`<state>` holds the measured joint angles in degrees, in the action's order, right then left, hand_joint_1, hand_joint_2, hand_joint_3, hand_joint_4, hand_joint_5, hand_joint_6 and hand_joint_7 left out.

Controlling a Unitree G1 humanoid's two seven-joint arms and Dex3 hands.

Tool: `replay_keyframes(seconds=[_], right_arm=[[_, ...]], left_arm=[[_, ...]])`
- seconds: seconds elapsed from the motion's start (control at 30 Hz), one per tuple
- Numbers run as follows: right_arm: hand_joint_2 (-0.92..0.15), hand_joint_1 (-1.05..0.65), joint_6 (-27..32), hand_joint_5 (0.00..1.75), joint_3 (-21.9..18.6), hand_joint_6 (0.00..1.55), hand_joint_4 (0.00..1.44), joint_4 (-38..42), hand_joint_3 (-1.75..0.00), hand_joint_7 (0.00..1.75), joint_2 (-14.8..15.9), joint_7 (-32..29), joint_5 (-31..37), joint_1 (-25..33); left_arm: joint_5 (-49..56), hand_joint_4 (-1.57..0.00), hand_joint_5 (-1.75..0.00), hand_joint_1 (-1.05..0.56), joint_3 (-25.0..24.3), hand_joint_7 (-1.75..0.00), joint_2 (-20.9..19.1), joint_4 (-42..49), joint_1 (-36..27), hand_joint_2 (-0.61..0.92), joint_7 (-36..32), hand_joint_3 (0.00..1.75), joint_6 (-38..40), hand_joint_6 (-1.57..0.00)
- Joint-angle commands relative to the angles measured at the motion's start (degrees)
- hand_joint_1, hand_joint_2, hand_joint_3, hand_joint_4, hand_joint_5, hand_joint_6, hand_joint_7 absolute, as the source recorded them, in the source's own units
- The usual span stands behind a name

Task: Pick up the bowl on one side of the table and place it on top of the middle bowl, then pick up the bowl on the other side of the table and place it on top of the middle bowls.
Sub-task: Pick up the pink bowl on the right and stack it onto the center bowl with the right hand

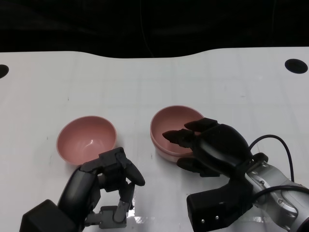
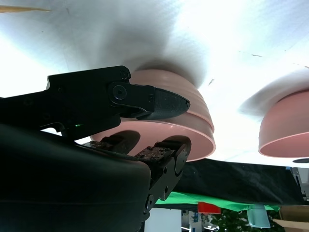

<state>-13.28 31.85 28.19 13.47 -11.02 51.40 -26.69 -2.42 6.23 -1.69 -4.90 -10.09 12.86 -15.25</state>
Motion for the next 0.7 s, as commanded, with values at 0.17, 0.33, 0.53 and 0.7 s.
replay_keyframes(seconds=[0.17, 0.33, 0.53, 0.7], right_arm=[[-0.92, -0.92, 2.40, 0.10, -2.99, 0.13, 0.08, -12.30, -0.53, 0.00, 2.54, 5.92, -4.13, 5.59], [-0.92, -0.92, 3.51, 0.10, -4.40, 0.11, 0.04, -16.95, -0.53, 0.00, 3.27, 8.55, -5.44, 7.55], [-0.92, -0.89, 2.57, 0.13, -6.21, 0.11, 0.04, -20.39, -0.48, 0.00, 3.95, 8.38, -7.26, 9.81], [-0.92, -0.87, 1.53, 0.15, -7.56, 0.11, 0.04, -22.53, -0.44, 0.00, 4.38, 7.96, -8.02, 11.48]], left_arm=[[-0.11, -0.85, -1.75, -0.18, -0.42, -1.43, -0.56, 1.28, 0.06, 0.41, -0.17, 1.32, -1.11, -0.80], [-0.42, -0.85, -1.75, -0.18, -0.62, -1.44, -0.64, 1.89, 0.46, 0.41, 0.02, 1.32, -1.37, -0.81], [-0.34, -0.86, -1.75, -0.18, -0.80, -1.44, -0.63, 2.28, 0.70, 0.40, -0.22, 1.33, -1.13, -0.81], [-0.07, -0.86, -1.75, -0.18, -0.92, -1.44, -0.63, 2.47, 0.81, 0.40, -0.36, 1.34, -1.14, -0.81]])
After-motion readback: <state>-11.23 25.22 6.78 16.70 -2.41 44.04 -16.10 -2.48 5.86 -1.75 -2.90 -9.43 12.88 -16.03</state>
